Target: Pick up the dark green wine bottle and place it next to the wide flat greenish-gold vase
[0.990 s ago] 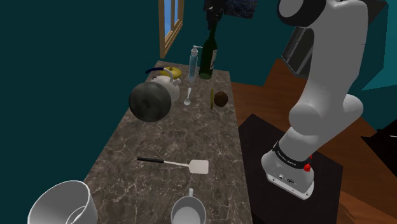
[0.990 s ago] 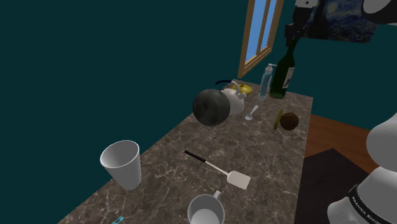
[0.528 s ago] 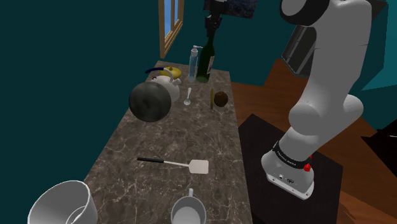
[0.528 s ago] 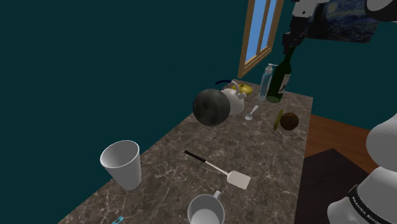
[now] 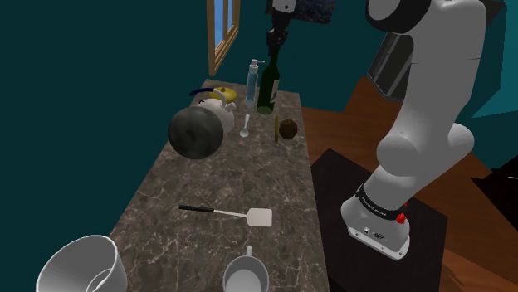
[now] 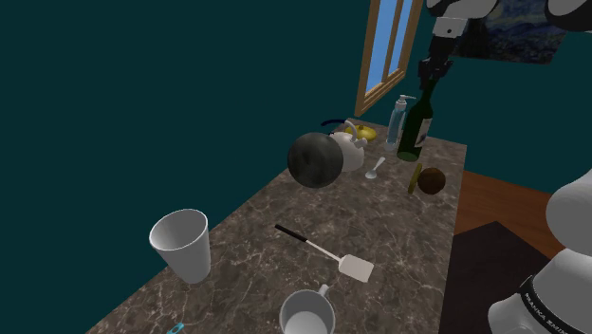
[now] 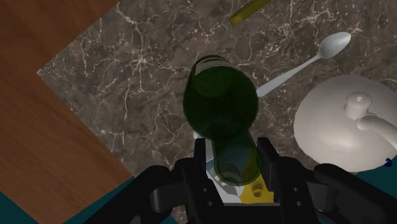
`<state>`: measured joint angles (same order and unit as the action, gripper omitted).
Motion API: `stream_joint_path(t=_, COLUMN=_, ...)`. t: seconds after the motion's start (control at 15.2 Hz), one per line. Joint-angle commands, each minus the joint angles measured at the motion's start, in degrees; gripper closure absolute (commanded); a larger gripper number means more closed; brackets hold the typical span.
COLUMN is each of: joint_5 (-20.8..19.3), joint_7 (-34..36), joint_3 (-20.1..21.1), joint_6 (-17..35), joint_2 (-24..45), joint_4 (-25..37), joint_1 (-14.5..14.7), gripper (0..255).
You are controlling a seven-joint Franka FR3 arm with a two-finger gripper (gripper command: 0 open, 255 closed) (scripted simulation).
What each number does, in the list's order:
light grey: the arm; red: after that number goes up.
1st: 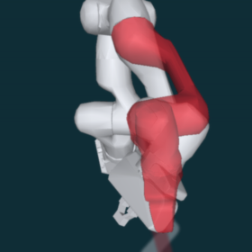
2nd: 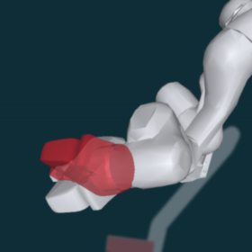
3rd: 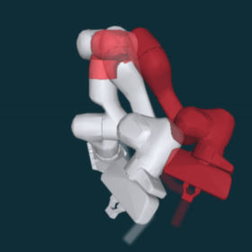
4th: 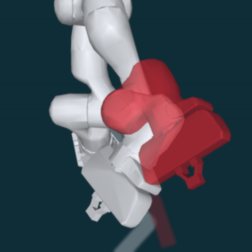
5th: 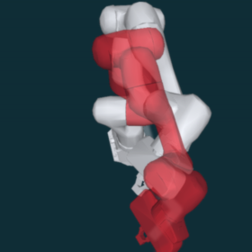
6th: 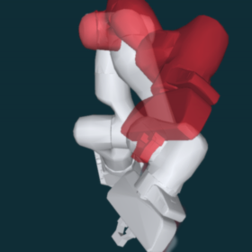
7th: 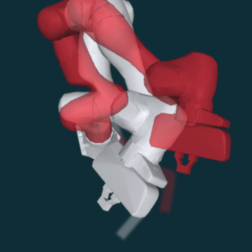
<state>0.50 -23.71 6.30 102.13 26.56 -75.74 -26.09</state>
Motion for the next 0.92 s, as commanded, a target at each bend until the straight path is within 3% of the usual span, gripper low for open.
stream_joint_path(t=0.0, joint_5=0.00, joint_7=0.01, joint_3=0.00, joint_6=0.13, joint_2=-0.03, joint_4=-0.10, joint_1=0.01, gripper=255)
stream_joint_path(t=0.26, joint_5=0.00, joint_7=0.01, joint_3=0.00, joint_6=0.13, joint_2=-0.03, joint_4=-0.10, joint_1=0.01, gripper=255)
stream_joint_path(t=0.33, joint_5=0.00, joint_7=0.01, joint_3=0.00, joint_6=0.13, joint_2=-0.02, joint_4=-0.09, joint_1=0.01, gripper=0)
stream_joint_path(t=0.66, joint_5=0.00, joint_7=0.01, joint_3=0.00, joint_6=0.13, joint_2=-0.03, joint_4=-0.10, joint_1=0.01, gripper=0)
stream_joint_path(t=0.86, joint_5=-0.05, joint_7=0.05, joint_3=-0.01, joint_6=-5.92, joint_2=0.46, joint_4=6.44, joint_1=0.03, gripper=0)
